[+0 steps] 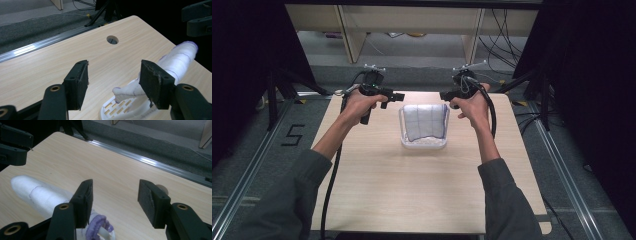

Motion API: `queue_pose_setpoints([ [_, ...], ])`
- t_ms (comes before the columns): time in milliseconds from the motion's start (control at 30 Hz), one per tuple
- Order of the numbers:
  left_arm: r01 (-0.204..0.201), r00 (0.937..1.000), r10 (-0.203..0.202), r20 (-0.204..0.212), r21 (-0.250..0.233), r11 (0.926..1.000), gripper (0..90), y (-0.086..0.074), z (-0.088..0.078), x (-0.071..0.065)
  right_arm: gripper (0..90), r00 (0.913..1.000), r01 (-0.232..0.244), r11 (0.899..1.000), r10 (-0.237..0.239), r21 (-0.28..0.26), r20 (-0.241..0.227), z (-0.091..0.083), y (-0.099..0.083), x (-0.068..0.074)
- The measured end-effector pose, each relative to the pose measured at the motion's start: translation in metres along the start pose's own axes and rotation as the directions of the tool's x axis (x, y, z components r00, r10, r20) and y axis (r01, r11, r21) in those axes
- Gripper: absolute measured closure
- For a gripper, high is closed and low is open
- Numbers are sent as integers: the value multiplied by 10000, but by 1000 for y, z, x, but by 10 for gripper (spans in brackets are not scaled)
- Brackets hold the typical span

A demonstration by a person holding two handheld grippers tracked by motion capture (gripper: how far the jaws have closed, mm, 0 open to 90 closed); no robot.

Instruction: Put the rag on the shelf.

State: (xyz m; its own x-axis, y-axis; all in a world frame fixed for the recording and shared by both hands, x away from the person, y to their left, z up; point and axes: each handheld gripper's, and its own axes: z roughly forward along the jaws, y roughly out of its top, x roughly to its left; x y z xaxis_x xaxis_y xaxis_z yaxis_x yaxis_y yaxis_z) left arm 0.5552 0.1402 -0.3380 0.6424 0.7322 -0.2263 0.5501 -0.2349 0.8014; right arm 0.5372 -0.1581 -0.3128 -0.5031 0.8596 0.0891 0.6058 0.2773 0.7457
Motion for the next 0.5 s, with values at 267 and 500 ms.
queue_pose_setpoints([
  [267, 211, 9998, -211, 74, -46, 9998, 371, -7, -5, -2, 449, 9999, -121, 9998, 121, -139, -8, -4, -2, 2],
  [500, 86, 9998, -85, 198, -55, 9999, 339, -12, -13, -7, 404, 9992, -180, 9996, 172, -223, -366, -6, -6, 3],
])
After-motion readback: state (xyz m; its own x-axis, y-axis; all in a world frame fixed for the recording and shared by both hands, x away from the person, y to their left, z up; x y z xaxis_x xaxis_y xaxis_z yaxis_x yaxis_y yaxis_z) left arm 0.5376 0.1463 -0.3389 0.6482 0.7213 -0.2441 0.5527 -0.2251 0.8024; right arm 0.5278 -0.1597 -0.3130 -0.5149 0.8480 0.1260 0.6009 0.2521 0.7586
